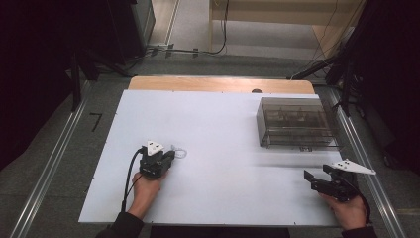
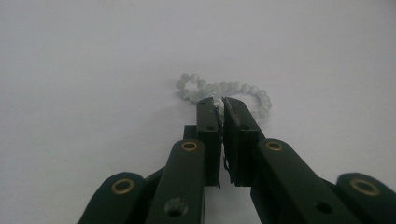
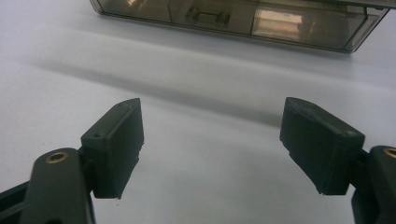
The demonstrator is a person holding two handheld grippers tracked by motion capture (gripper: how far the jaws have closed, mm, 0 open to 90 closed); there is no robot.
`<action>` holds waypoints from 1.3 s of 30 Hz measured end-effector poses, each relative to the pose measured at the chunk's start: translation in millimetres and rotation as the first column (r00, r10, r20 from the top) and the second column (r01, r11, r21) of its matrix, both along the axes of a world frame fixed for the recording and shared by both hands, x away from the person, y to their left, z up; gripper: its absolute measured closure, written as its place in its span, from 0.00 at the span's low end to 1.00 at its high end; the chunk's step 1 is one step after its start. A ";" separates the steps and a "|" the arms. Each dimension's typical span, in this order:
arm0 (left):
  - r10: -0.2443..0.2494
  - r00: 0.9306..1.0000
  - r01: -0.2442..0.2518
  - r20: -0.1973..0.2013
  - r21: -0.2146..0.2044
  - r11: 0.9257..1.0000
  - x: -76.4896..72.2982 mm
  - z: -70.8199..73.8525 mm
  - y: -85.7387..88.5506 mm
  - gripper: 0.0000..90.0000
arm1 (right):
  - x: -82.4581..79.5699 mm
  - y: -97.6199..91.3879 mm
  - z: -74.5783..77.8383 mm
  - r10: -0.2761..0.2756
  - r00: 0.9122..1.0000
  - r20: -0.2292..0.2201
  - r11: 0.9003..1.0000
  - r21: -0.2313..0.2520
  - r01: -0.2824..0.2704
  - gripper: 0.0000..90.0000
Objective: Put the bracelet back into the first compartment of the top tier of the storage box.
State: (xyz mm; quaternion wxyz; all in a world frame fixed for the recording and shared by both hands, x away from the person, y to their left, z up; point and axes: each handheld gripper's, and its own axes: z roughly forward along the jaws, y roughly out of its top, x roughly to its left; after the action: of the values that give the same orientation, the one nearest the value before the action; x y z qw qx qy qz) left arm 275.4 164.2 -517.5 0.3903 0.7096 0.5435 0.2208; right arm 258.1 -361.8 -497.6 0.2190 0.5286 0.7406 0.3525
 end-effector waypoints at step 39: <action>-0.101 0.983 0.114 0.155 -0.073 0.991 -7.4 18.3 -25.2 0.96 | -2.8 30.5 5.3 0.120 0.993 0.018 0.993 0.010 -0.120 0.23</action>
State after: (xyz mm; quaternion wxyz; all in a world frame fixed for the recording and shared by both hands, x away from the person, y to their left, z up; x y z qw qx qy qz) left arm 268.0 139.0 -499.2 0.4704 0.7027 0.4816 0.2302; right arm 255.3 -331.3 -492.3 0.2006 0.4812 0.7672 0.3737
